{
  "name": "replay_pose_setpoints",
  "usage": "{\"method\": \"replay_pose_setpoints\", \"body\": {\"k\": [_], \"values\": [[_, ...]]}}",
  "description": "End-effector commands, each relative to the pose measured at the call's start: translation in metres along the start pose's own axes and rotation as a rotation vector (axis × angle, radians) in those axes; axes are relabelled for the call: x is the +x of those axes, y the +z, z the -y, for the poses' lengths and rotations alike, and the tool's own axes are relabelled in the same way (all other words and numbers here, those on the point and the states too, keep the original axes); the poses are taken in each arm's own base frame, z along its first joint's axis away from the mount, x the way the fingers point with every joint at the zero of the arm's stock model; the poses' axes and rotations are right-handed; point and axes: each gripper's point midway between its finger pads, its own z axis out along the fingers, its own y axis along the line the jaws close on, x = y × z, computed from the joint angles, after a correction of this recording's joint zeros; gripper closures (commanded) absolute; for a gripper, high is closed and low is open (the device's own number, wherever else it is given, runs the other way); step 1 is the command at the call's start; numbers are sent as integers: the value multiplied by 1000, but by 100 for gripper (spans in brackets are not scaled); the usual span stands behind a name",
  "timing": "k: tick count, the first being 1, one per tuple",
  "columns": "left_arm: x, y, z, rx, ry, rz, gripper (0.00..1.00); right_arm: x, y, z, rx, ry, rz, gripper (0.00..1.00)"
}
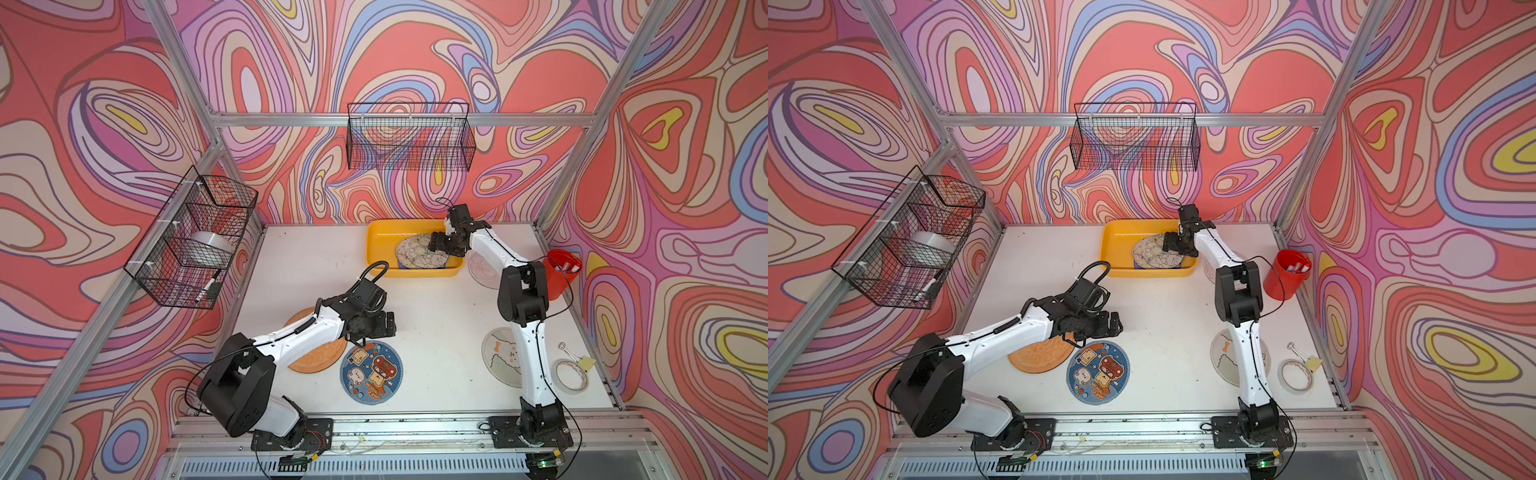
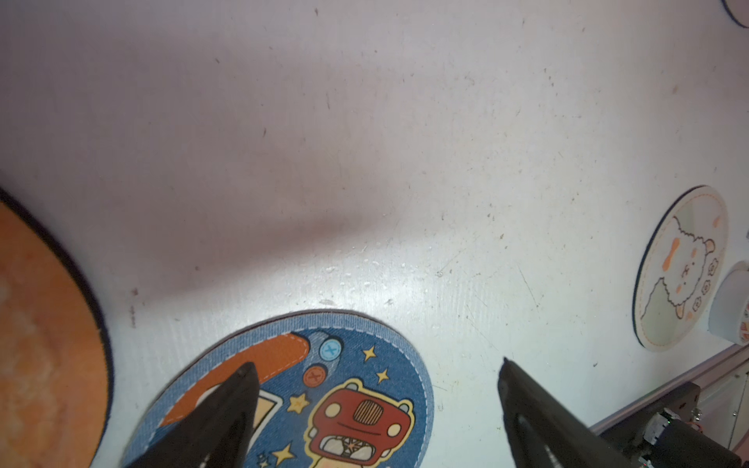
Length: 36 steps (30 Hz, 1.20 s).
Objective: Put the coasters into the storage box
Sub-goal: Place the coaster in the storage box, then move the coaster to the center of the board.
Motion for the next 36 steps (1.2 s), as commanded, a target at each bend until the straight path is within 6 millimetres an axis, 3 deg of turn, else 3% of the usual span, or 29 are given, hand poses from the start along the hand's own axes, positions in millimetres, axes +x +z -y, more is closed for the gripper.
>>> {"method": "replay_pose_setpoints", "body": {"k": [1,7,13,19,23,29,36], "values": [[10,-7,-22,-79,-41,-13,6,-22,-39,-12,-12,-28,86,9],[26,-22,-41,-150,-76,-35,4,-19,-65,-27,-74,-29,95,4],[62,-37,-70,-219,-177,-87,2,-5,-94,-35,-114,-36,90,2],[103,-37,-93,-287,-249,-172,0,18,-116,-46,-144,-54,70,2],[120,-27,-96,-289,-270,-206,0,28,-129,-54,-156,-67,67,2],[131,-9,-98,-290,-287,-244,0,32,-147,-64,-164,-80,78,2],[122,3,-85,-278,-256,-260,0,38,-166,-69,-162,-95,81,2]]}}
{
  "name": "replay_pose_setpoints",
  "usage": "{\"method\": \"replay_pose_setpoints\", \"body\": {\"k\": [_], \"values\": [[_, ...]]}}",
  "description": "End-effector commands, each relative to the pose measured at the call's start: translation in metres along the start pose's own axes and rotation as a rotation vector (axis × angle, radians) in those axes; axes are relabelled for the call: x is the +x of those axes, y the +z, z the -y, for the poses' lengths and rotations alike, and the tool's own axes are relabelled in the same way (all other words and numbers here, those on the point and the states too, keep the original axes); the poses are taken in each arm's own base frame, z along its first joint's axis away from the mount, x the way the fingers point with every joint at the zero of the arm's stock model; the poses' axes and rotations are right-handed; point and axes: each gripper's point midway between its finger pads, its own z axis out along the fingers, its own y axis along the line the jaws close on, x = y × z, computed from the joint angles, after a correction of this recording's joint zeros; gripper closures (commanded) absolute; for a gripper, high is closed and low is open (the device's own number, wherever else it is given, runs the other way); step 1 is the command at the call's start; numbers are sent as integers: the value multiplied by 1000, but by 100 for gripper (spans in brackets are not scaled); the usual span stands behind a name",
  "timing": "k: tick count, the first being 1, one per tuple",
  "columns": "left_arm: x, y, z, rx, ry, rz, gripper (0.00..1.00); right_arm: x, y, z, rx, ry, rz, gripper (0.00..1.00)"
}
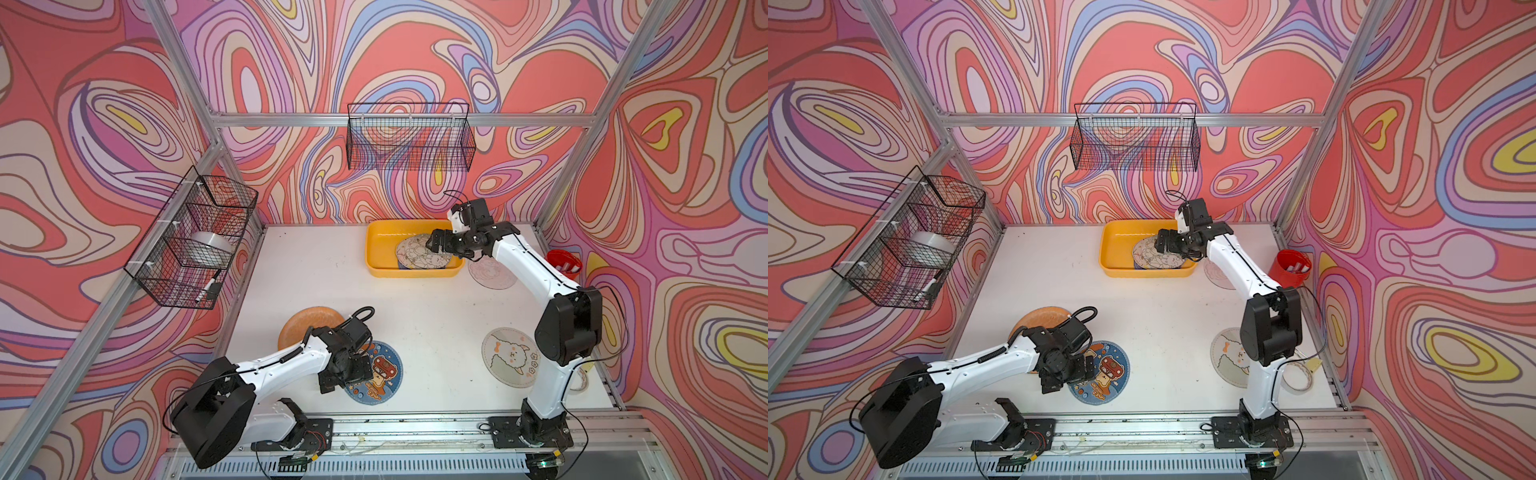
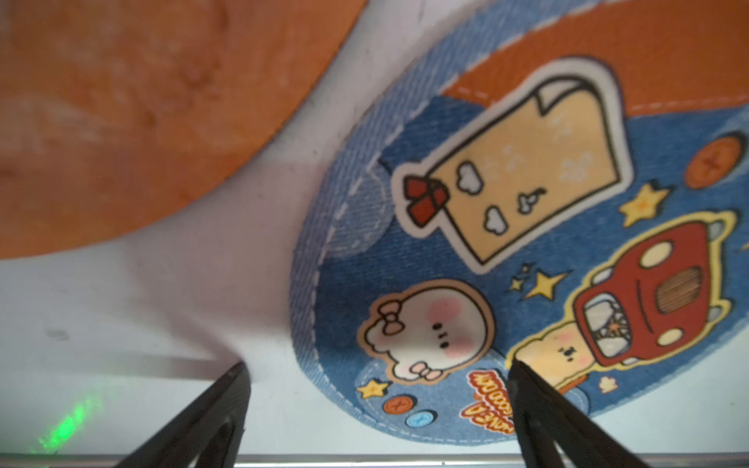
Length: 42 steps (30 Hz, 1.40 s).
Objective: Put the coasters into the storage box
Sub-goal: Move the coaster to the center of the board.
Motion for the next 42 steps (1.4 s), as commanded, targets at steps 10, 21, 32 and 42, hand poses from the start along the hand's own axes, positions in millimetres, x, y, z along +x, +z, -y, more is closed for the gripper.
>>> {"method": "replay_pose_setpoints", "body": {"k": [10,21,32,42], "values": [[-19,5,41,26,89,-17,0,8,-47,-5,22,-5,40,2],[-42,0,87,97,135,11,0,36,-51,-6,4,38,-2,2],[-46,-2,116,90,221,32,1,92,-56,-11,-27,88,-86,2],[-41,-12,80,5,271,95,7,204,-57,-31,-72,138,-297,2]]}}
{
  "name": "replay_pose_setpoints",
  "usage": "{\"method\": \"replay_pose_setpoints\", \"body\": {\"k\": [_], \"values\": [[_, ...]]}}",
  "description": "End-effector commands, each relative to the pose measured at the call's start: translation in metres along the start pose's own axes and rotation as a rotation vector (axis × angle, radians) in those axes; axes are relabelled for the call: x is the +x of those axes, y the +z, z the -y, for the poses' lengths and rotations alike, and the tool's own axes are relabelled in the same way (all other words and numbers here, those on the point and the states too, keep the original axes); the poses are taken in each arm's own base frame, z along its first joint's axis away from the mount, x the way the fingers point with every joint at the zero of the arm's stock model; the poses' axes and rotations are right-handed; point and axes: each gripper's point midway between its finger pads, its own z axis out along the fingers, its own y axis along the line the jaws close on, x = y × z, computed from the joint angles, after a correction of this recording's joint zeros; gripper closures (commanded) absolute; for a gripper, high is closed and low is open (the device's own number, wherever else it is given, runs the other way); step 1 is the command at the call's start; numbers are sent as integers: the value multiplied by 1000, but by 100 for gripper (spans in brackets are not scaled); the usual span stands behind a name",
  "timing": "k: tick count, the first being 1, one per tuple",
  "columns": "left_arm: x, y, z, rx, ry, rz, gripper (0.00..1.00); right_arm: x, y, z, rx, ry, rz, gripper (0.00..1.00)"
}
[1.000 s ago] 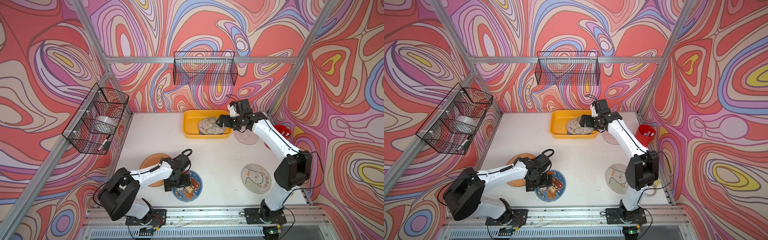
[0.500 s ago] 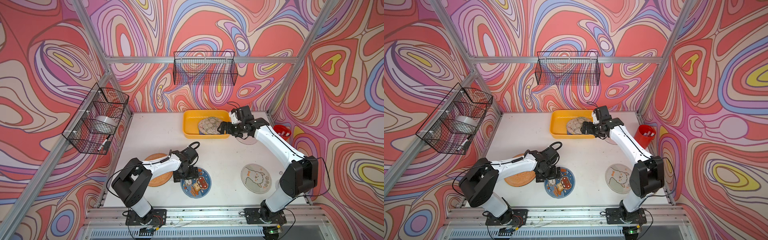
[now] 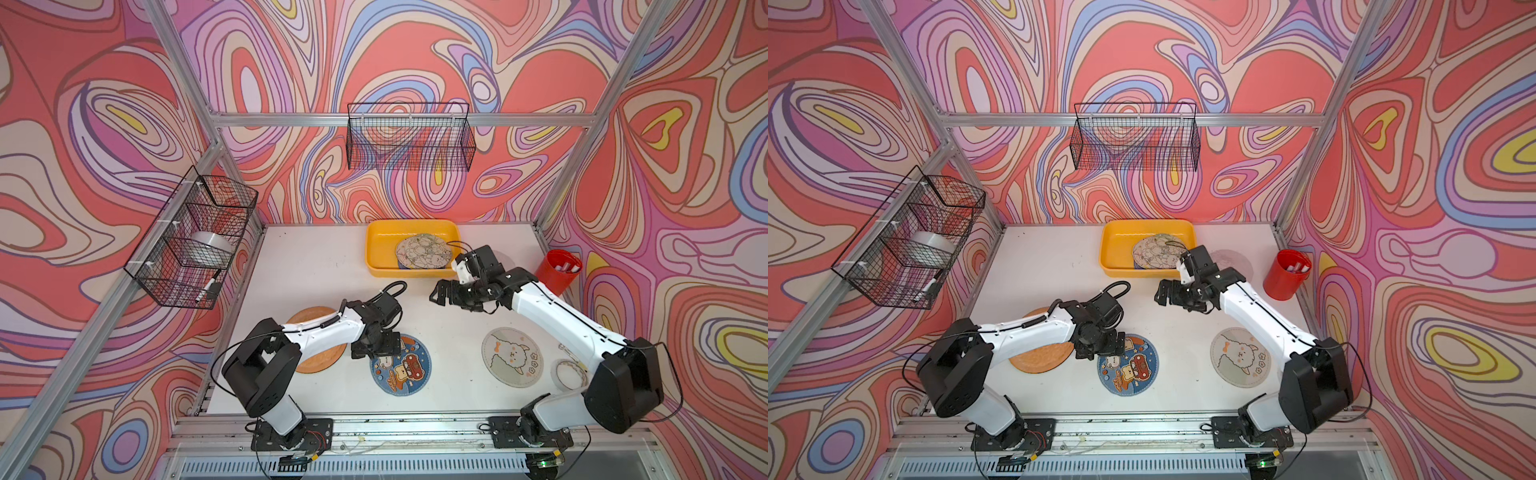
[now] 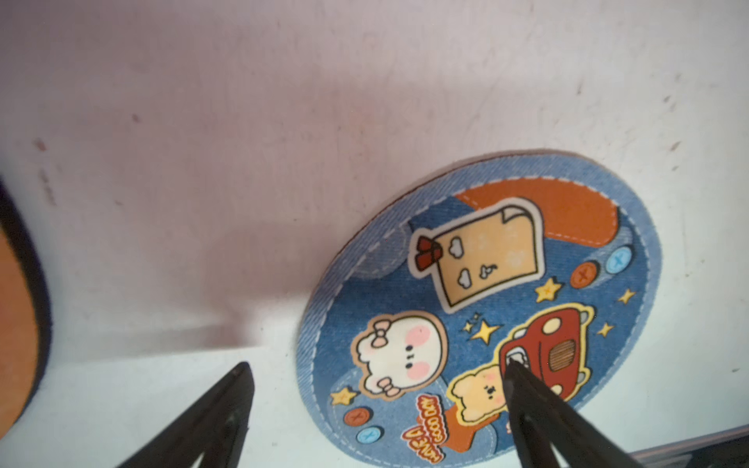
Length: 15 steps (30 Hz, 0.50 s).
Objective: Put the coasters into the storage box
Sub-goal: Move the coaster to the center of the board.
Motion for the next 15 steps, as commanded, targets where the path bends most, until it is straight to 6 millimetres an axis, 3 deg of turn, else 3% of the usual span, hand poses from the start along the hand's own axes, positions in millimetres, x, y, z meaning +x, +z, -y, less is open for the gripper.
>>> {"method": "replay_pose_setpoints", "body": {"k": [1,5,9,15], "values": [[11,-2,-14,-54,25,-6,9,32,2,-8,-34,40,-51,2],[14,1,-10,-58,38,-18,16,73,13,-8,-25,53,-122,2],[16,7,-9,-71,40,-46,20,100,25,-6,-20,62,-180,5],[18,16,-9,-81,42,-74,25,121,42,-6,-2,34,-236,8]]}}
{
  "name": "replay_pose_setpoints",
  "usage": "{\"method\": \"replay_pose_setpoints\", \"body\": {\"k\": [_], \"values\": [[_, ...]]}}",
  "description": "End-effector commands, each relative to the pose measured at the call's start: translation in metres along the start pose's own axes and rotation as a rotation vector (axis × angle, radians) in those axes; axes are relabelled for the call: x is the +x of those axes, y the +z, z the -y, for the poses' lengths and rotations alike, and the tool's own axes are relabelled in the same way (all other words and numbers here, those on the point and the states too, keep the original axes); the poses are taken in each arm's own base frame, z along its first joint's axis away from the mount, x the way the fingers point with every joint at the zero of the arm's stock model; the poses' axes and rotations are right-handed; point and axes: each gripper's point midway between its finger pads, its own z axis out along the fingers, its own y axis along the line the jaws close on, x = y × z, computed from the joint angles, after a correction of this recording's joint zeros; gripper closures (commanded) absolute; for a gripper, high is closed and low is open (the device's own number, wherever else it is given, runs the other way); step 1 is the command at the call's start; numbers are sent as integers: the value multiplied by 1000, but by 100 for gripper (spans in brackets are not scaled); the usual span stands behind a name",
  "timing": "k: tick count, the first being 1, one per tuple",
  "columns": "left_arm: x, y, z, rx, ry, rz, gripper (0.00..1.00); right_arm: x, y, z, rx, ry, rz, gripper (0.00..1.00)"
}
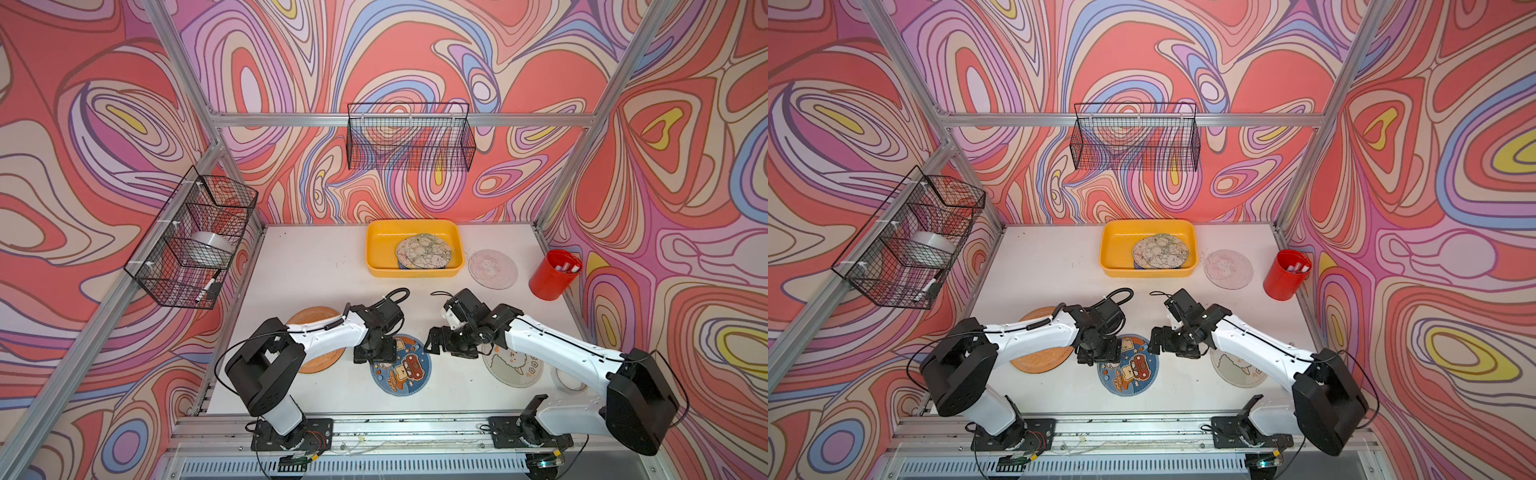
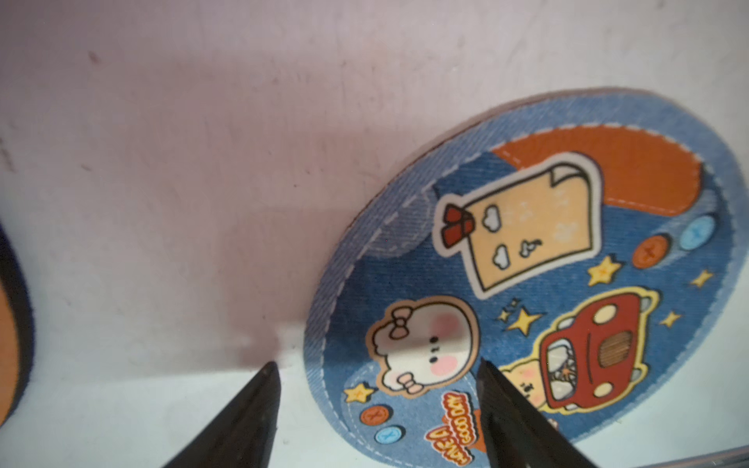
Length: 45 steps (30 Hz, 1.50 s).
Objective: Put the coasters into the storage box
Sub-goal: Move the coaster to the center of the board, then pick up the coaster from the center of the board.
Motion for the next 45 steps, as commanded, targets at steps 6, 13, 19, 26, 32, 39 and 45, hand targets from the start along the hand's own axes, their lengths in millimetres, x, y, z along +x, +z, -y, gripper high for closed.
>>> {"method": "replay_pose_setpoints", "body": {"k": [6,13,19,26,32,39,45], "values": [[1,6,0,-33,13,-35,28,4,24,-5,-4,-4,-20,13],[-1,6,6,-12,26,-35,33,10,40,-4,15,-9,-46,21],[0,7,9,-2,34,-40,36,13,49,2,45,-3,-69,31],[-1,9,14,9,45,-51,37,15,59,12,87,2,-87,35],[-1,11,15,10,52,-55,37,15,66,13,94,6,-100,38],[-1,12,16,10,56,-59,37,14,73,14,96,7,-114,45],[-1,12,17,11,58,-61,38,14,77,12,97,4,-118,50]]}}
